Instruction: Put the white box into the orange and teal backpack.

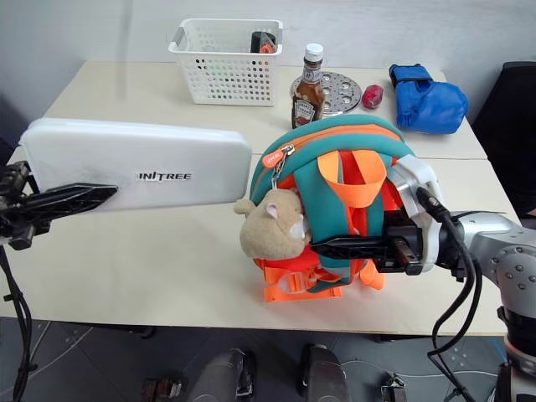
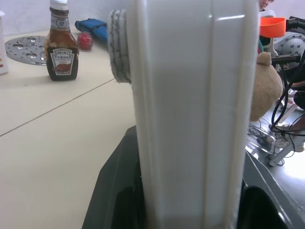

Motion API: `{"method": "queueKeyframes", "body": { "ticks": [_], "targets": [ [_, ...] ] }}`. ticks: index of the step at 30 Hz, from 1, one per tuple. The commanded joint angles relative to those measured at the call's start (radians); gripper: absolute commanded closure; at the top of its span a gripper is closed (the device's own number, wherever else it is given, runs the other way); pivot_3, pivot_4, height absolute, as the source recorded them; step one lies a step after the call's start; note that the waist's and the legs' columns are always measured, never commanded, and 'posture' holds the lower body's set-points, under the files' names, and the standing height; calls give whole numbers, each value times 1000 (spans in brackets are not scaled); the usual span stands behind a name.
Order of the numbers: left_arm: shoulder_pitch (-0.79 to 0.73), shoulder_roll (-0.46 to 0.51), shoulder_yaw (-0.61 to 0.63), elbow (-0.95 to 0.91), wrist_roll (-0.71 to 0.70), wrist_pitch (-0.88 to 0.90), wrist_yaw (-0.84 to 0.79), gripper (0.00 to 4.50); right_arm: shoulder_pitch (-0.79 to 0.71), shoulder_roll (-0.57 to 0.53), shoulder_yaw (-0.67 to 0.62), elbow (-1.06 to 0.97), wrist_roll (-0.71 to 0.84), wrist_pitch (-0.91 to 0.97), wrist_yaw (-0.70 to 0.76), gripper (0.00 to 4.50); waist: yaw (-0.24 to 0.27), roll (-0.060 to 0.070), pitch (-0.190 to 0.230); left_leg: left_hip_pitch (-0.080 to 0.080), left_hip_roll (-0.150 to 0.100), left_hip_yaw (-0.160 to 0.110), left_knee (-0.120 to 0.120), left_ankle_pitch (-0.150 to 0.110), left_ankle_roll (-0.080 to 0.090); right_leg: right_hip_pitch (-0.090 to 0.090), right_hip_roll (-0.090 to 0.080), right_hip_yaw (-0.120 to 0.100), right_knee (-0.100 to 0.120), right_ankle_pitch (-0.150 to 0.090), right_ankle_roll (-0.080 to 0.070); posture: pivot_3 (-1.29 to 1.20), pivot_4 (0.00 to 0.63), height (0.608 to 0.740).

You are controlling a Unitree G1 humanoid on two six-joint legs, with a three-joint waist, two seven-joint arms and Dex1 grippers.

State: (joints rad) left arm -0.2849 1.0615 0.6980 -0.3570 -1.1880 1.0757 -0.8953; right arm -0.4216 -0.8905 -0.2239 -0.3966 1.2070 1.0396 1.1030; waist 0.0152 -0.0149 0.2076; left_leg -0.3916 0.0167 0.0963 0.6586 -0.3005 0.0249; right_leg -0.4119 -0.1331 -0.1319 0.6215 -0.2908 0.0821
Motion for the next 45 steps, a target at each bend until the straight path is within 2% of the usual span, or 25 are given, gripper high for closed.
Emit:
{"method": "queueKeyframes", "body": {
  "ticks": [1, 7, 13, 16, 25, 32, 36, 40, 45],
  "targets": [
    [-22, 3, 36, -24, -65, -23, 8, 3106, -10, -7, -4, -12, 1, -22, 18, 4477, 1, 0, 0, 0, 0, 0, 0, 0, 0, 0, 0, 0, 0, 0, 0, 0, 150, 740],
    [31, -10, -16, -66, -31, -52, -11, 3106, -9, -9, 4, -11, -4, -28, 19, 4477, -2, 0, 0, 0, 0, 0, 0, 0, 0, 0, 0, 0, 0, 0, 0, 0, 150, 740],
    [57, -25, -123, -101, 36, -121, -38, 3106, -10, -7, 4, -11, 1, -26, 14, 4477, 2, 0, 0, 0, 0, 1, 0, 0, 0, 0, 0, 0, 0, 0, 0, 0, 150, 740],
    [23, -32, -205, -101, 64, -156, -63, 3106, -9, -3, 7, -13, -2, -28, 7, 4477, 10, 0, 0, 0, 0, 1, 0, 0, 0, 0, 0, 0, 0, 0, 0, 0, 150, 740],
    [-51, 11, -333, -73, 159, -223, -166, 3106, -5, -1, 15, -18, -16, -37, 6, 4477, 8, 0, 0, 0, 0, 1, 1, -1, 1, 0, 1, 0, 0, 0, 0, 0, 150, 740],
    [-120, -30, -466, -111, 269, -272, -112, 3106, -1, 7, 21, -27, -20, -39, 7, 4477, 10, 0, 0, 0, 0, 2, 1, -1, 1, 0, 1, 0, 0, 0, 1, 0, 150, 740],
    [-120, -44, -469, -142, 258, -262, -96, 3106, 6, 10, 23, -34, -24, -43, 6, 4477, 10, 0, 0, 0, 0, 2, 2, -1, 2, 1, 1, 0, 0, 0, 1, 0, 150, 740],
    [-89, 9, -422, -157, 219, -231, -148, 3106, 11, 11, 29, -34, -33, -51, 9, 4477, 9, 0, 0, 0, 0, 2, 3, -1, 2, 1, 1, 0, 0, 1, 1, 0, 150, 740],
    [-114, 76, -295, 18, 218, -213, -198, 3106, 10, 10, 37, -31, -37, -57, 13, 4477, 5, 0, 0, 0, 0, 2, 3, -1, 2, 1, 1, 0, 1, 1, 1, 0, 150, 740]
  ]
}}
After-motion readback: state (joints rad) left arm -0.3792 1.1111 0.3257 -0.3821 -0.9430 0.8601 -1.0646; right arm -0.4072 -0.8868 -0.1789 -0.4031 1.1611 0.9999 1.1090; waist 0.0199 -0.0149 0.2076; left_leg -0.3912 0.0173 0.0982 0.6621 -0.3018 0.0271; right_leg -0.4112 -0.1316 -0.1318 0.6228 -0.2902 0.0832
